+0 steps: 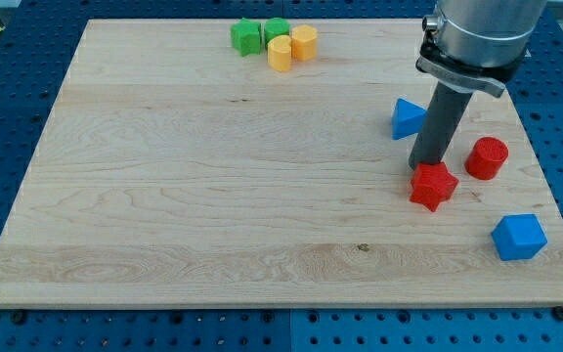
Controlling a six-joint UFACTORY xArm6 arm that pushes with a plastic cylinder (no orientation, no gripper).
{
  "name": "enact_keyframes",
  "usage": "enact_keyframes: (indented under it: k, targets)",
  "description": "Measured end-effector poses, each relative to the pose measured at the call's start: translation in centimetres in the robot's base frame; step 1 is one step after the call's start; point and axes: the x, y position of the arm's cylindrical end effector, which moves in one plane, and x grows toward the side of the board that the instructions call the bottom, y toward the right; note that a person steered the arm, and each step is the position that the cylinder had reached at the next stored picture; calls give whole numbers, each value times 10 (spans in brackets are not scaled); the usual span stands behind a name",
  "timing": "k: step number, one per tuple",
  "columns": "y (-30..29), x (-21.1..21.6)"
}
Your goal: Slide red circle closer to blue cube
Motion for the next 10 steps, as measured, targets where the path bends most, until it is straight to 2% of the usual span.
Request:
enact_keyframes:
  k: [3,5,7,8,10]
  targets:
    - [1,52]
    - [-1,-46]
    - [29,-74]
    - [47,-72]
    - [62,-31]
